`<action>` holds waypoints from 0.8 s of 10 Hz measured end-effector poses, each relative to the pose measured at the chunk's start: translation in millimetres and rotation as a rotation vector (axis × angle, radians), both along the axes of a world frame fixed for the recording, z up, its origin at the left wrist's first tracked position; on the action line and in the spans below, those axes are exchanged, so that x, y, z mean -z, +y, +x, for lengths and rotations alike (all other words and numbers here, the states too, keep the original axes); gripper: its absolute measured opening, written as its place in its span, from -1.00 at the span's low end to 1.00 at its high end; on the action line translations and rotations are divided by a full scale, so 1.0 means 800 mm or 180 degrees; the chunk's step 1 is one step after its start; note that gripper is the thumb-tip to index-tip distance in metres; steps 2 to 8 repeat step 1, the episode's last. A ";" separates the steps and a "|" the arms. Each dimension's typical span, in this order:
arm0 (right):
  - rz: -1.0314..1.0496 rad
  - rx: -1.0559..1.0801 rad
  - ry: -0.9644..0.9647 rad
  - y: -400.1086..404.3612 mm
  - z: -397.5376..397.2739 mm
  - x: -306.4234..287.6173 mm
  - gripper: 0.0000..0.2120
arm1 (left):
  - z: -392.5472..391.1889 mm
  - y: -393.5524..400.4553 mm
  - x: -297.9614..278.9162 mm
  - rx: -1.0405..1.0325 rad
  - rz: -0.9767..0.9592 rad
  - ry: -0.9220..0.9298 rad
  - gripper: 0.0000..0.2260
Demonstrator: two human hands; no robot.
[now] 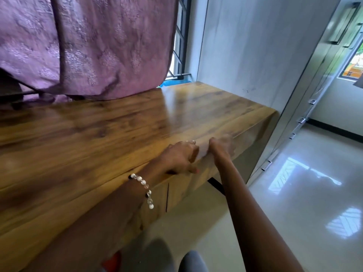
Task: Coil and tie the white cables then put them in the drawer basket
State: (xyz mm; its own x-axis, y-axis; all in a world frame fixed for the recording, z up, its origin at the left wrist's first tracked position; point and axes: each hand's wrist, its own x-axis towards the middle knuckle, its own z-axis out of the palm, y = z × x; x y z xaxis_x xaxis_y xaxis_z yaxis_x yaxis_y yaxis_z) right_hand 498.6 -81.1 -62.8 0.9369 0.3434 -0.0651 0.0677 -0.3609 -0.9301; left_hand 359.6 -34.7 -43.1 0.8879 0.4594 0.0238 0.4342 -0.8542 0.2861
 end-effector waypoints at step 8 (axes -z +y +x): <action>-0.0586 0.0041 -0.1334 0.026 -0.007 -0.032 -0.64 | -0.008 0.044 -0.030 0.0025 -0.1082 -0.0600 -0.65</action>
